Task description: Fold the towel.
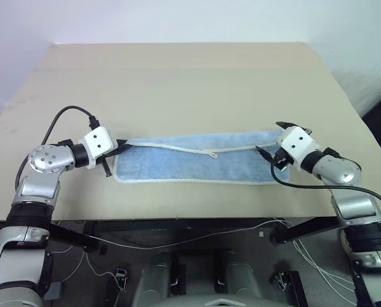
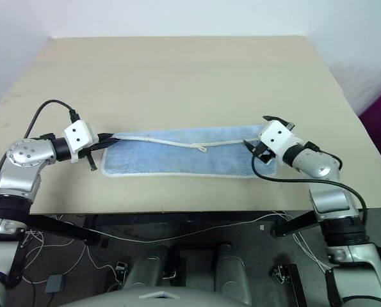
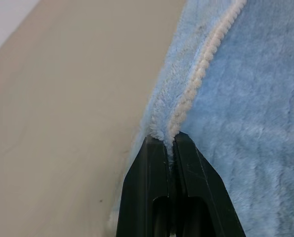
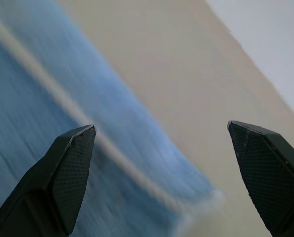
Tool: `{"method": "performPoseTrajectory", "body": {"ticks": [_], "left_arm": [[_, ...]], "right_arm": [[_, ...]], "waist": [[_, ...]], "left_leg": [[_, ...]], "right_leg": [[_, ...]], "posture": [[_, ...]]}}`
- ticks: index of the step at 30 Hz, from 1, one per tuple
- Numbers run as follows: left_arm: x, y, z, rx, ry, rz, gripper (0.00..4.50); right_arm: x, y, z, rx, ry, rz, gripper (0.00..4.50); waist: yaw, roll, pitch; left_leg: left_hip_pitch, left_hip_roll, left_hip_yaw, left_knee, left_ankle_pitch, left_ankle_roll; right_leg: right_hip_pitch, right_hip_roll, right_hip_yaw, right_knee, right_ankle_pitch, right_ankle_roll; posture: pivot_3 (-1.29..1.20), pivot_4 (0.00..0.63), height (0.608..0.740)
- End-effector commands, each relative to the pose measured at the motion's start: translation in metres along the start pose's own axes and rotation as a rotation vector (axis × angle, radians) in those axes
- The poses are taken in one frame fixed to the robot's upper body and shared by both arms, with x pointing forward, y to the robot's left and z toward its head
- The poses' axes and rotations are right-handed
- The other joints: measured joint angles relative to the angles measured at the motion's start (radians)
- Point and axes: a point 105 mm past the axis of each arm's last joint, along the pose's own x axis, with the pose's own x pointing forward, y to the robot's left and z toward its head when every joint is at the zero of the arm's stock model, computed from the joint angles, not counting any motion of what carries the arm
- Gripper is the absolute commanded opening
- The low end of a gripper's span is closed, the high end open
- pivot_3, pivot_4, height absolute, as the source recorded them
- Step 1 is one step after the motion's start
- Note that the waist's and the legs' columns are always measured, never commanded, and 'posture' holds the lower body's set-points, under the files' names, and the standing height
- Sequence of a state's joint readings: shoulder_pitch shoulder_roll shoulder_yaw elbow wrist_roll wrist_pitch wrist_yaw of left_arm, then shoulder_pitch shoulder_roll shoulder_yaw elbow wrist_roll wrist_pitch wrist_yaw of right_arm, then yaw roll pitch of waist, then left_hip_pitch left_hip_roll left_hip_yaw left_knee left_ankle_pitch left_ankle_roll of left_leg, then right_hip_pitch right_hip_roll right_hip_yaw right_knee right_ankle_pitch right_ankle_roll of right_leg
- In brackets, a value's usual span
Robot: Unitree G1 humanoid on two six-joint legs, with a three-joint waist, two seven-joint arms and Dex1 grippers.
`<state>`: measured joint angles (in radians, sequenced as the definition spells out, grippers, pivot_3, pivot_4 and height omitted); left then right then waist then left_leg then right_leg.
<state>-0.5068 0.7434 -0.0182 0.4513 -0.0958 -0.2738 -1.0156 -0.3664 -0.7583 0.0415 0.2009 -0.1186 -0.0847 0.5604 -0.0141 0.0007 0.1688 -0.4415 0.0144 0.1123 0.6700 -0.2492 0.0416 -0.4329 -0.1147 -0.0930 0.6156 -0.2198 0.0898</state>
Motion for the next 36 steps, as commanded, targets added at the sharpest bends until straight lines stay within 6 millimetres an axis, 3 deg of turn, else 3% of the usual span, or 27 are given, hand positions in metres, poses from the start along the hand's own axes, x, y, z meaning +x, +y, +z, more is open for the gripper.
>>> {"method": "performPoseTrajectory", "body": {"ticks": [1, 7, 15, 18, 29, 32, 36], "left_arm": [[-0.003, 0.007, 0.011, 0.019, -0.034, 0.042, 0.03], [0.0, 0.003, 0.012, 0.009, -0.042, 0.049, 0.03], [0.004, -0.001, 0.012, -0.012, -0.055, 0.059, 0.03], [0.004, -0.002, 0.011, -0.015, -0.055, 0.062, 0.0], [0.005, -0.004, 0.01, -0.03, -0.06, 0.082, 0.0], [0.004, -0.005, 0.008, -0.033, -0.059, 0.089, 0.0], [0.0, 0.003, 0.006, -0.078, -0.075, 0.161, 0.0]], "right_arm": [[0.0, -0.016, 0.002, -0.189, -0.005, -0.004, 4.5], [0.005, -0.031, -0.011, -0.346, 0.048, -0.043, 4.5], [0.016, -0.021, -0.026, -0.512, 0.098, 0.01, 4.5], [0.017, -0.022, -0.028, -0.537, 0.102, 0.015, 3.88], [0.019, -0.027, -0.029, -0.583, 0.1, 0.007, 0.02], [0.019, -0.027, -0.028, -0.583, 0.092, 0.009, 0.02], [0.019, -0.043, -0.015, -0.592, 0.058, -0.072, 0.02]], "waist": [[0.0, 0.0, 0.0], [0.0, 0.0, 0.0], [-0.002, 0.0, 0.0], [-0.001, 0.0, 0.0], [-0.001, 0.0, 0.0], [-0.001, 0.0, 0.0], [-0.001, 0.0, 0.0]], "left_leg": [[0.0, 0.0, 0.0, 0.0, 0.0, 0.0], [0.001, 0.0, 0.0, 0.0, 0.0, 0.0], [0.001, 0.0, 0.001, 0.0, 0.0, -0.001], [0.002, 0.0, 0.001, 0.0, 0.001, -0.001], [0.003, 0.0, 0.001, 0.0, 0.001, -0.001], [0.003, 0.0, 0.001, 0.0, 0.001, -0.001], [0.003, 0.0, 0.001, 0.0, 0.001, -0.001]], "right_leg": [[0.0, 0.0, 0.0, 0.0, 0.0, 0.0], [0.0, 0.0, 0.001, 0.0, 0.0, 0.0], [0.001, 0.0, 0.001, 0.0, 0.0, 0.0], [0.002, 0.0, 0.001, 0.0, 0.0, 0.0], [0.002, 0.0, 0.001, 0.0, 0.0, 0.0], [0.002, 0.0, 0.001, 0.0, 0.0, 0.0], [0.002, 0.0, 0.001, 0.0, 0.0, 0.0]], "posture": [[0.0, 0.15, 0.74], [0.0, 0.15, 0.74], [0.0, 0.15, 0.74], [0.0, 0.15, 0.74], [0.0, 0.15, 0.74], [0.0, 0.15, 0.74], [0.0, 0.15, 0.74]]}}
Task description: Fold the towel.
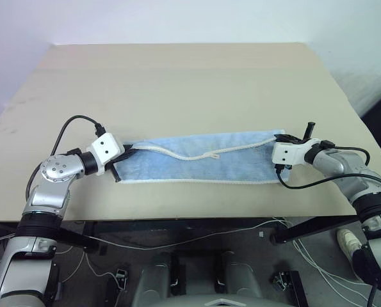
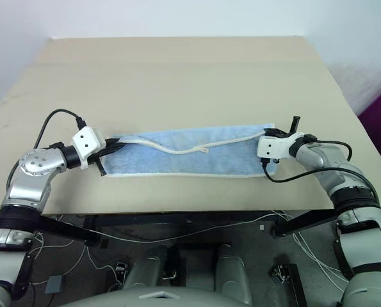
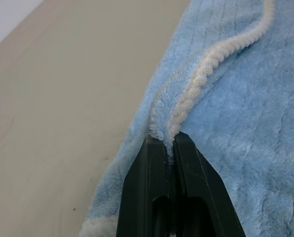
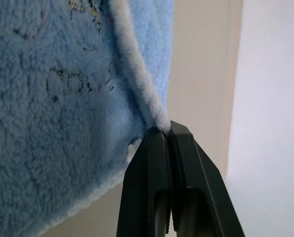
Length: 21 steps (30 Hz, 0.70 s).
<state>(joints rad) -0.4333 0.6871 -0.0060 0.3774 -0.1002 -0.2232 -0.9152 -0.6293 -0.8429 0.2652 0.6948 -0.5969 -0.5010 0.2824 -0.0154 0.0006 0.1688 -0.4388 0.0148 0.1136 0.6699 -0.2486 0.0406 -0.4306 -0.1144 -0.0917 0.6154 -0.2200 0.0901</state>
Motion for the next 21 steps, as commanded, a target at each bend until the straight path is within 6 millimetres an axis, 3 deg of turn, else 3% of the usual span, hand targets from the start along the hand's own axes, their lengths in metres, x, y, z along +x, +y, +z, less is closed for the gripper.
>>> {"method": "performPoseTrajectory", "body": {"ticks": [1, 8, 13, 17, 21], "left_arm": [[-0.007, 0.02, 0.013, -0.018, -0.07, 0.114, 0.0], [-0.008, 0.096, 0.037, -0.104, -0.15, 0.428, 0.0], [-0.012, 0.15, 0.067, -0.067, -0.179, 0.597, 0.0], [-0.024, 0.171, 0.097, -0.011, -0.246, 0.64, 0.0], [-0.045, 0.17, 0.098, -0.003, -0.264, 0.605, 0.0]], "right_arm": [[-0.004, -0.039, 0.0, -0.016, -0.008, -0.131, 0.02], [-0.002, -0.107, 0.01, 0.016, -0.039, -0.283, 0.02], [-0.009, -0.171, 0.013, 0.014, -0.03, -0.438, 0.02], [-0.025, -0.209, 0.025, 0.04, -0.1, -0.537, 0.02], [-0.044, -0.21, 0.035, 0.133, -0.228, -0.514, 0.02]], "waist": [[0.0, 0.0, 0.0], [0.001, 0.0, 0.0], [0.0, -0.001, 0.001], [-0.005, -0.001, 0.001], [-0.005, -0.001, 0.001]], "left_leg": [[0.0, 0.0, 0.0, 0.0, 0.0, 0.0], [0.0, 0.0, 0.0, 0.0, 0.0, 0.0], [0.0, -0.001, 0.001, 0.0, 0.001, 0.0], [0.0, -0.001, 0.004, -0.001, 0.001, 0.0], [0.0, 0.0, 0.005, -0.002, 0.001, 0.0]], "right_leg": [[0.0, 0.0, 0.0, 0.0, 0.0, 0.0], [0.0, 0.0, 0.0, 0.001, 0.0, 0.0], [0.001, 0.0, 0.0, -0.001, 0.0, 0.001], [0.0, 0.0, 0.0, -0.001, -0.001, 0.001], [0.001, 0.001, 0.0, -0.001, -0.001, 0.002]], "posture": [[0.0, 0.15, 0.74], [0.0, 0.15, 0.74], [0.0, 0.15, 0.74], [0.0, 0.15, 0.74], [0.0, 0.15, 0.74]]}}
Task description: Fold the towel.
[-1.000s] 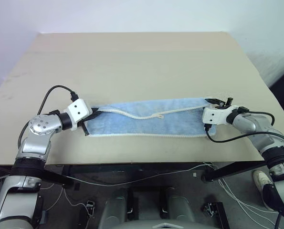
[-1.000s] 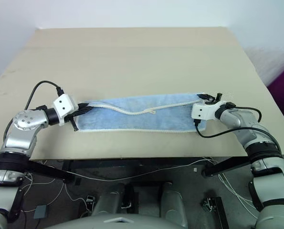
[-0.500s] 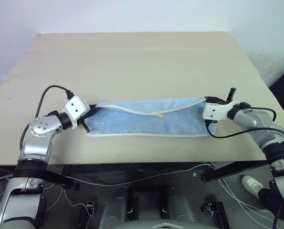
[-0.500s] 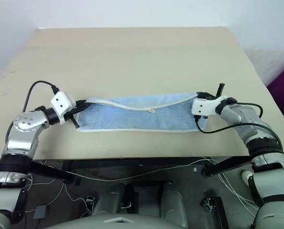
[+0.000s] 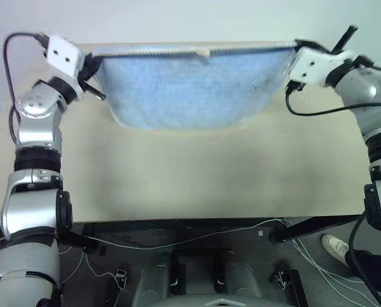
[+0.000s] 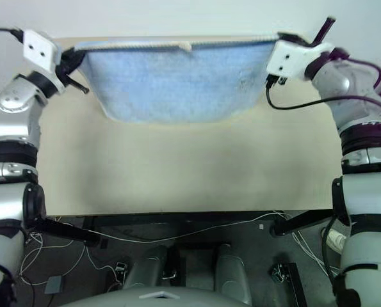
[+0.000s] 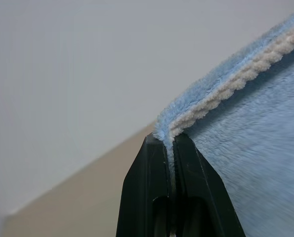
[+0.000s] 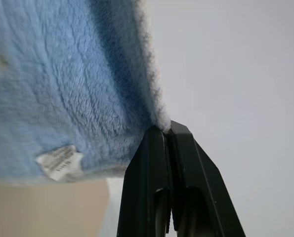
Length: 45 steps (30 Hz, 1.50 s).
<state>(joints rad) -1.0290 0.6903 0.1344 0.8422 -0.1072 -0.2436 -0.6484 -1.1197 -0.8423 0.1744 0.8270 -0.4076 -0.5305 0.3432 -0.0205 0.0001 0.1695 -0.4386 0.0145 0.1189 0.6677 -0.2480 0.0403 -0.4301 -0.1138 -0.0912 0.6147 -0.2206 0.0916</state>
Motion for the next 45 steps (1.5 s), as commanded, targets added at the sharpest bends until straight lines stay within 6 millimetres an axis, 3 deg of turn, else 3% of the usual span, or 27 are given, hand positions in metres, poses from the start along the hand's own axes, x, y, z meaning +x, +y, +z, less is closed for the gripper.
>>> {"method": "performPoseTrajectory", "body": {"ticks": [1, 4, 9, 13, 15, 20, 23, 25, 28, 36, 45], "left_arm": [[-0.024, 0.018, 0.01, 0.01, -0.04, -0.005, 0.0], [-0.047, 0.006, 0.003, 0.003, -0.025, -0.098, 0.0], [-0.105, -0.043, -0.017, -0.1, 0.094, -0.357, 0.0], [-0.135, -0.065, -0.022, -0.129, 0.193, -0.468, 0.0], [-0.157, -0.075, -0.026, -0.164, 0.261, -0.527, 0.0], [-0.195, -0.086, -0.03, -0.234, 0.377, -0.606, 0.0], [-0.205, -0.086, -0.03, -0.259, 0.41, -0.614, 0.0], [-0.209, -0.089, -0.034, -0.268, 0.437, -0.62, 0.0], [-0.205, -0.094, -0.043, -0.265, 0.456, -0.617, 0.0], [-0.156, -0.077, -0.077, -0.164, 0.448, -0.422, 0.0], [-0.124, -0.085, -0.099, -0.093, 0.449, -0.432, 0.0]], "right_arm": [[-0.022, -0.021, 0.009, 0.111, -0.084, -0.015, 0.02], [-0.041, 0.0, 0.013, 0.206, -0.113, 0.106, 0.02], [-0.092, 0.06, 0.011, 0.372, -0.049, 0.404, 0.02], [-0.117, 0.08, 0.011, 0.463, 0.015, 0.523, 0.02], [-0.141, 0.097, 0.018, 0.526, 0.04, 0.654, 0.02], [-0.173, 0.104, 0.027, 0.619, 0.084, 0.808, 0.02], [-0.18, 0.102, 0.028, 0.623, 0.102, 0.843, 0.02], [-0.178, 0.102, 0.029, 0.613, 0.094, 0.847, 0.02], [-0.158, 0.103, 0.03, 0.574, 0.061, 0.813, 0.02], [-0.103, 0.123, 0.011, 0.478, 0.075, 0.733, 0.02], [-0.063, 0.144, -0.006, 0.456, 0.099, 0.674, 0.02]], "waist": [[0.0, 0.0, 0.0], [0.001, 0.0, 0.0], [0.008, 0.0, 0.0], [0.008, 0.0, 0.0], [0.009, 0.0, 0.0], [0.008, 0.0, 0.0], [0.01, 0.0, 0.0], [0.011, 0.0, 0.0], [0.009, 0.0, 0.0], [0.009, 0.0, 0.0], [0.006, 0.0, 0.0]], "left_leg": [[0.0, 0.0, 0.0, 0.0, 0.0, 0.0], [0.0, 0.0, 0.0, 0.0, 0.0, 0.0], [0.002, 0.001, -0.004, 0.001, -0.001, 0.001], [0.003, 0.001, -0.005, 0.002, -0.001, 0.0], [0.004, 0.001, -0.006, 0.002, -0.002, 0.001], [0.007, 0.001, -0.006, -0.001, -0.004, 0.004], [0.007, 0.001, -0.007, -0.001, -0.006, 0.003], [0.007, 0.001, -0.007, -0.001, -0.007, 0.002], [0.009, 0.001, -0.007, -0.001, -0.008, 0.003], [0.007, 0.0, -0.006, -0.001, -0.005, 0.005], [0.008, 0.0, -0.002, -0.001, -0.002, 0.001]], "right_leg": [[0.0, 0.0, 0.0, 0.0, 0.0, 0.0], [0.001, 0.0, 0.001, 0.0, 0.0, 0.0], [0.002, 0.0, 0.001, 0.0, 0.0, 0.0], [0.002, -0.002, 0.001, 0.001, 0.0, 0.0], [0.002, -0.003, 0.001, 0.001, 0.0, -0.001], [0.004, -0.004, 0.001, 0.0, -0.001, -0.003], [0.004, -0.005, 0.001, 0.0, -0.003, -0.006], [0.003, -0.005, 0.001, -0.001, -0.004, -0.007], [0.002, -0.005, 0.001, -0.002, -0.004, -0.008], [0.004, -0.005, 0.001, 0.0, -0.005, -0.009], [0.003, -0.003, 0.002, 0.002, -0.002, -0.005]], "posture": [[0.0, 0.15, 0.74], [0.0, 0.15, 0.74], [0.0, 0.15, 0.74], [0.0, 0.15, 0.74], [0.0, 0.15, 0.74], [0.0, 0.15, 0.74], [0.0, 0.15, 0.74], [0.0, 0.15, 0.74], [0.0, 0.15, 0.74], [0.0, 0.15, 0.74], [0.0, 0.15, 0.74]]}}
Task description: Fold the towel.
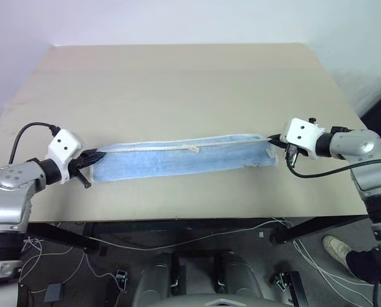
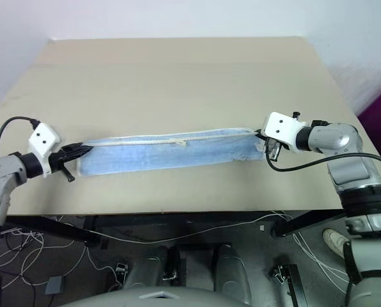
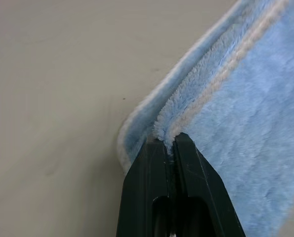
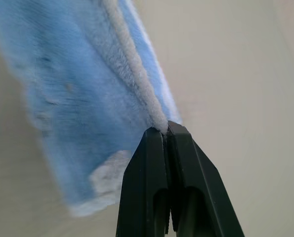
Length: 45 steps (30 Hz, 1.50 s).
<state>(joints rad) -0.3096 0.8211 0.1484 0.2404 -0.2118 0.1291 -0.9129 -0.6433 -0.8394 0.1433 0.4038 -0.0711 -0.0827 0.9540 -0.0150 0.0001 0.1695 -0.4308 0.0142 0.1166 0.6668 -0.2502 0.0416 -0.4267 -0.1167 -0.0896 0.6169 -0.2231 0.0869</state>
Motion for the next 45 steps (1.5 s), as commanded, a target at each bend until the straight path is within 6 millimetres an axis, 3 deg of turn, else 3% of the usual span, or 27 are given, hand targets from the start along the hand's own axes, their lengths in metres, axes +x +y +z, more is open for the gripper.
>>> {"method": "performPoseTrajectory", "body": {"ticks": [1, 8, 9, 12, 22, 23, 26, 31, 35, 39, 45], "left_arm": [[0.01, 0.003, 0.0, 0.044, 0.007, 0.0, 0.0], [0.024, 0.003, -0.011, 0.051, 0.043, -0.01, 0.0], [0.025, 0.004, -0.01, 0.042, 0.036, -0.005, 0.0], [0.025, 0.007, -0.007, 0.017, 0.013, 0.011, 0.73], [0.016, 0.027, -0.007, -0.04, -0.018, 0.165, 4.11], [0.013, 0.029, -0.004, -0.057, -0.043, 0.179, 4.44], [0.003, 0.037, -0.008, -0.108, -0.051, 0.245, 4.44], [-0.011, 0.056, -0.021, -0.11, -0.003, 0.397, 4.44], [-0.015, 0.07, -0.009, -0.061, -0.07, 0.483, 4.44], [-0.006, 0.058, 0.018, -0.06, -0.213, 0.414, 4.44], [0.008, 0.025, 0.036, -0.062, -0.3, 0.224, 4.44]], "right_arm": [[0.007, -0.013, 0.0, -0.026, -0.006, -0.048, 0.02], [0.023, -0.022, -0.004, -0.026, -0.002, -0.081, 0.02], [0.024, -0.024, -0.003, -0.019, -0.007, -0.092, 0.22], [0.024, -0.031, -0.001, -0.012, -0.021, -0.129, 0.94], [0.002, -0.054, 0.011, -0.029, -0.081, -0.296, 4.43], [-0.003, -0.055, 0.014, -0.017, -0.103, -0.317, 4.5], [-0.015, -0.049, 0.024, 0.082, -0.178, -0.366, 4.5], [-0.019, -0.018, 0.03, 0.31, -0.24, -0.352, 4.5], [-0.022, 0.001, 0.024, 0.606, -0.245, -0.37, 4.5], [-0.03, 0.022, 0.024, 0.999, -0.323, -0.342, 4.5], [-0.04, 0.042, 0.028, 1.296, -0.384, -0.298, 4.5]], "waist": [[0.0, 0.0, 0.0], [-0.002, 0.0, 0.0], [-0.002, 0.0, 0.0], [-0.001, 0.0, 0.0], [-0.001, 0.0, 0.0], [0.001, 0.0, 0.0], [0.001, 0.0, 0.0], [0.002, 0.0, 0.0], [0.005, 0.0, 0.0], [0.008, -0.001, -0.001], [0.003, -0.001, -0.001]], "left_leg": [[0.0, 0.0, 0.0, 0.0, 0.0, 0.0], [0.0, 0.0, 0.001, 0.0, 0.0, 0.0], [0.0, 0.0, 0.001, 0.0, 0.0, 0.0], [0.0, 0.0, 0.001, 0.0, 0.0, 0.0], [0.0, 0.0, 0.001, 0.0, 0.001, -0.001], [0.0, 0.0, 0.001, 0.0, 0.001, -0.001], [0.0, 0.0, 0.0, 0.0, 0.001, -0.001], [0.001, 0.0, -0.001, 0.0, 0.0, 0.0], [0.001, 0.0, -0.001, 0.0, -0.001, 0.002], [0.001, 0.0, -0.003, 0.0, -0.002, 0.002], [0.001, 0.0, -0.003, -0.001, -0.003, 0.003]], "right_leg": [[0.0, 0.0, 0.0, 0.0, 0.0, 0.0], [0.0, 0.0, 0.0, 0.001, 0.0, 0.0], [0.0, 0.0, 0.0, 0.001, 0.0, 0.0], [0.0, 0.0, 0.0, 0.001, 0.0, 0.0], [0.0, 0.0, 0.001, 0.001, 0.0, 0.0], [0.0, 0.0, 0.001, 0.001, 0.0, 0.0], [0.0, 0.0, 0.001, 0.001, 0.0, 0.0], [0.0, -0.001, 0.001, 0.003, 0.0, 0.001], [0.001, -0.001, 0.001, 0.003, 0.0, 0.0], [0.001, -0.003, 0.0, 0.003, 0.0, 0.0], [0.0, -0.004, 0.001, 0.002, 0.0, 0.0]], "posture": [[0.0, 0.15, 0.74], [0.0, 0.15, 0.74], [0.0, 0.15, 0.74], [0.0, 0.15, 0.74], [0.0, 0.15, 0.74], [0.0, 0.15, 0.74], [0.0, 0.15, 0.74], [0.0, 0.15, 0.74], [0.0, 0.15, 0.74], [0.0, 0.15, 0.74], [0.0, 0.15, 0.74]]}}
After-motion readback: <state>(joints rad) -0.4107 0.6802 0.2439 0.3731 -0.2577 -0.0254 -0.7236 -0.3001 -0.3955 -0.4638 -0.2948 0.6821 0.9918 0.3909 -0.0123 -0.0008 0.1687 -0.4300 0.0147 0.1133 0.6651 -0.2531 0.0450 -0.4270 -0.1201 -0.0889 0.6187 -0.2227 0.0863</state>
